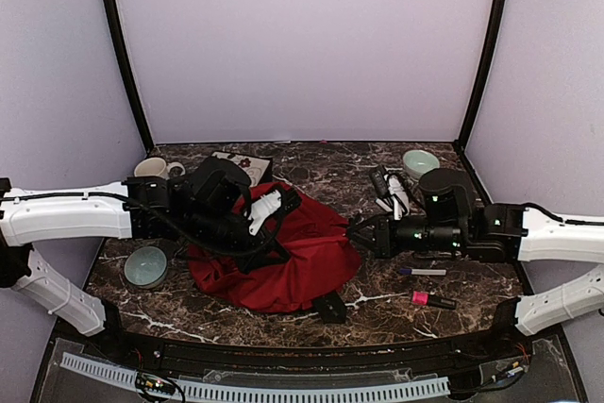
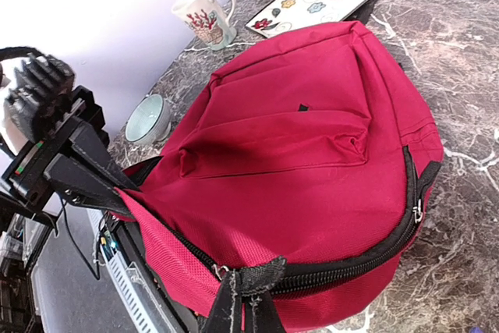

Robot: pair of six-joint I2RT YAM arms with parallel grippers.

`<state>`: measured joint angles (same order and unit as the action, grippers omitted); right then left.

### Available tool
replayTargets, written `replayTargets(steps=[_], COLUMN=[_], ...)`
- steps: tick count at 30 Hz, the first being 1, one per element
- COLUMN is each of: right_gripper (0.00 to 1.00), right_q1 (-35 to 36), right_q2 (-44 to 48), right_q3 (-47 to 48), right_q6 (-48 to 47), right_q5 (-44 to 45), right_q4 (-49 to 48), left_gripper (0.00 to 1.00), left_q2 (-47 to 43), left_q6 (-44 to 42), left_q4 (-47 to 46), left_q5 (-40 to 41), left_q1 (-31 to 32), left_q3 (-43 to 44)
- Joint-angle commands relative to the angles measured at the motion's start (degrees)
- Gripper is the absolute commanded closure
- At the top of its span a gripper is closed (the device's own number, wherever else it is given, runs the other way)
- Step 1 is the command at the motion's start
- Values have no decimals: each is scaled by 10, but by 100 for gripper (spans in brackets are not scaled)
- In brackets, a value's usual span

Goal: Pack the student bag
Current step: Zip the student bag into the largest pocket of the bag.

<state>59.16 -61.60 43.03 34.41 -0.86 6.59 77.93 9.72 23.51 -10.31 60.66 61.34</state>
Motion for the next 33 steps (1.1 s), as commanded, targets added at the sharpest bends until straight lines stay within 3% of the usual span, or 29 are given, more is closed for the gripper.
replayTargets(steps=[1,9,20,27,33], right_gripper=[100,100,100,100,100], right_q1=[-28,-28,-27,-27,2], right_q2=[22,79,178,203,96], right_q3=[-1,31,38,25,49], right_q6=[-9,-24,-2,11,-28], right_q5=[73,72,47,2,-37], right_q4=[52,141,265,248,184], left_gripper=[100,100,100,100,100], left_q2=[-3,94,277,267,209], left_q6=[14,-20,-81,-93,-107], left_q4=[82,79,110,132,171], left_q5=[24,32,24,50,112], left_q1=[-8,-8,-8,-8,-9], left_q3=[-8,87,326,314,269])
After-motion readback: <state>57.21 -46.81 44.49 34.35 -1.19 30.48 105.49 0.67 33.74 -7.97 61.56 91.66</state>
